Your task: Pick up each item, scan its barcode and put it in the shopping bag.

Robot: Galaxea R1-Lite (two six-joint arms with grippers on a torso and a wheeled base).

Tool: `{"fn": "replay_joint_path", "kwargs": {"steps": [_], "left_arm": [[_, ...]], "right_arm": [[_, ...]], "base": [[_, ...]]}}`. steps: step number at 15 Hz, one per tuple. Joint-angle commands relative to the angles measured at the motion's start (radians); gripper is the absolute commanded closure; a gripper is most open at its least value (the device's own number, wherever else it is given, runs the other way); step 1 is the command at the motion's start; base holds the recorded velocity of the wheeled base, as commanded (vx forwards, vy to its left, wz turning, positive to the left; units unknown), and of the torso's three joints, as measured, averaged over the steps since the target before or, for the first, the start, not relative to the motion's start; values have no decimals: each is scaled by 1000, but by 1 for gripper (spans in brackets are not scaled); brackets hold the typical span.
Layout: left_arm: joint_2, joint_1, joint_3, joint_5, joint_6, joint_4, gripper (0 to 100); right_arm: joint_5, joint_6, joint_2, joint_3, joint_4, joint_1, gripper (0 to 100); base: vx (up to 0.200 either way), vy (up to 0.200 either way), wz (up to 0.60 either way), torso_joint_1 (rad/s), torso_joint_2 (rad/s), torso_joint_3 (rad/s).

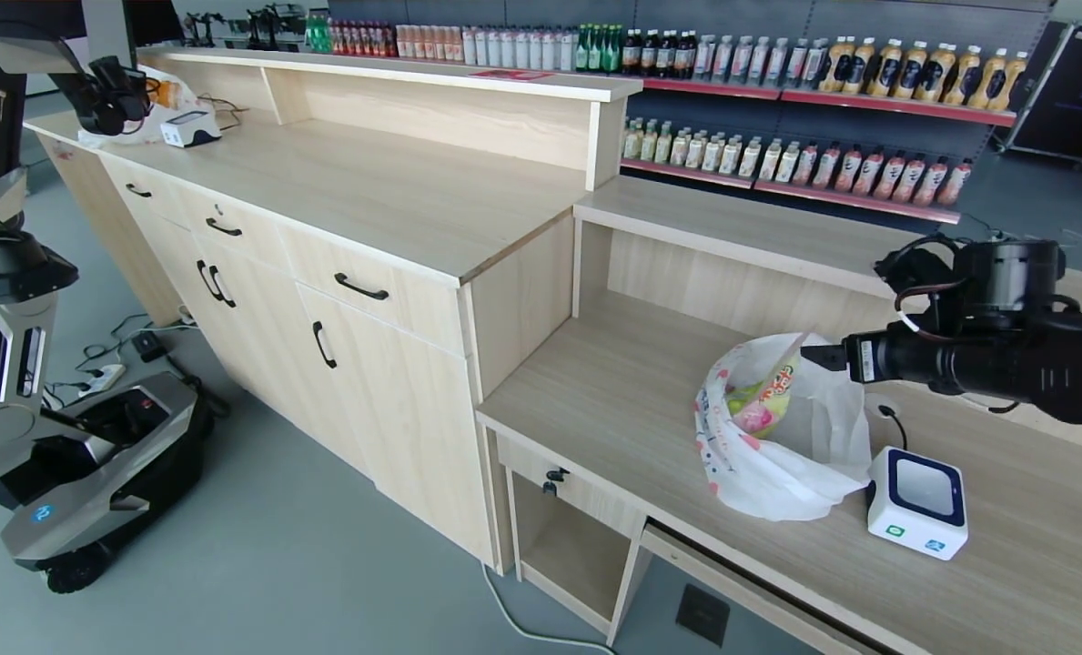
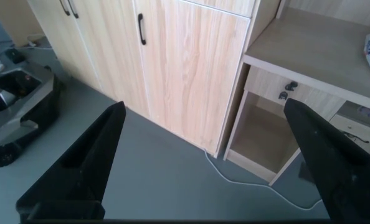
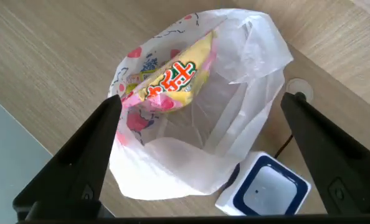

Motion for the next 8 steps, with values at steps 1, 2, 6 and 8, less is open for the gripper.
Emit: {"fn": "replay_joint_path", "kwargs": {"steps": [1, 2, 6, 8], "left_arm": [[0, 0, 0, 0, 0, 0, 0], [0, 0, 0, 0, 0, 0, 0], [0, 0, 0, 0, 0, 0, 0], [0, 0, 0, 0, 0, 0, 0]], "right_arm": [[-3, -139, -414, 276, 66, -85, 0], [13, -215, -510, 314, 157, -168, 0], [23, -254, -587, 301, 394, -413, 0], [-54, -241, -562, 296, 394, -461, 0]], "base": [[0, 0, -600, -2, -2, -2], [0, 0, -600, -2, -2, 12], [0, 0, -600, -1, -1, 6], [0, 0, -600, 10, 7, 0]]}}
